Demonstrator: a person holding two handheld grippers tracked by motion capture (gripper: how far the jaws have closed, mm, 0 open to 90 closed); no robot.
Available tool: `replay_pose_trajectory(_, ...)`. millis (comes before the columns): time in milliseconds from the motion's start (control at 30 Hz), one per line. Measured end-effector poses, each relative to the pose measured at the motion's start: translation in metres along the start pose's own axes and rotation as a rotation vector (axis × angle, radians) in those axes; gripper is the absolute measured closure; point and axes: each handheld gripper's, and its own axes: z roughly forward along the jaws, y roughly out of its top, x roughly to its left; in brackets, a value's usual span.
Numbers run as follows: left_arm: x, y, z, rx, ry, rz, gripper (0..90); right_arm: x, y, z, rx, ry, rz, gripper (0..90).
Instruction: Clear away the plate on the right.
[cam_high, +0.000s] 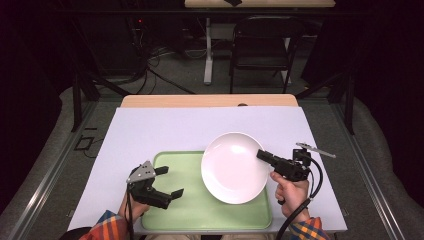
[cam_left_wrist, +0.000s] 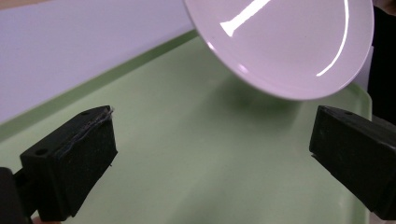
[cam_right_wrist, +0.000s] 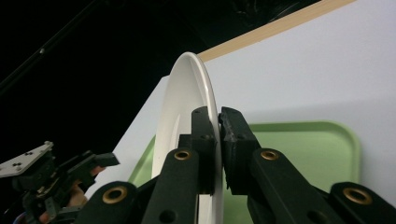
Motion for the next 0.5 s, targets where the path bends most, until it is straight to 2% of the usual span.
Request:
replay_pose_trajectory(33, -0.002, 0.002, 0.005, -0.005, -0.026, -0.014, 0.3, 0.002, -0.001, 0.003, 0.005, 0.006, -0.003, 84.3)
replay_pose_trajectory(67, -0.002, 0.002, 0.005, -0.005, -0.026, -0.014, 0.5, 0.002, -0.001, 0.003, 0.005, 0.006, -0.003, 84.3)
replay_pose_trajectory(133, -0.003, 0.003, 0.011, 0.001, -0.049, -0.038, 0.5, 0.005, -0.004, 0.008, 0.009, 0.025, 0.005, 84.1)
replay_pose_trajectory(167, -0.002, 0.004, 0.016, 0.017, -0.069, -0.066, 0.6, 0.008, -0.007, 0.014, 0.022, 0.04, 0.0, 84.2)
replay_pose_trajectory(200, -0.002, 0.004, 0.016, 0.017, -0.069, -0.066, 0.6, 0.008, -0.007, 0.014, 0.022, 0.04, 0.0, 84.2)
replay_pose_trajectory(300, 0.002, 0.003, 0.024, 0.026, -0.104, -0.135, 1.2, 0.014, -0.011, 0.022, 0.035, 0.06, 0.009, 84.2)
replay_pose_trajectory(367, 0.004, 0.001, 0.028, 0.023, -0.114, -0.164, 4.2, 0.018, -0.013, 0.026, 0.045, 0.071, 0.0, 84.3)
replay_pose_trajectory(400, 0.004, 0.0, 0.029, 0.027, -0.121, -0.178, 7.3, 0.019, -0.014, 0.028, 0.048, 0.079, -0.001, 84.4)
replay_pose_trajectory(433, 0.004, -0.001, 0.031, 0.027, -0.126, -0.198, 17.1, 0.022, -0.016, 0.033, 0.057, 0.087, 0.0, 84.3)
replay_pose_trajectory(500, 0.004, -0.001, 0.033, 0.035, -0.126, -0.197, 33.7, 0.022, -0.018, 0.034, 0.061, 0.092, -0.002, 84.4)
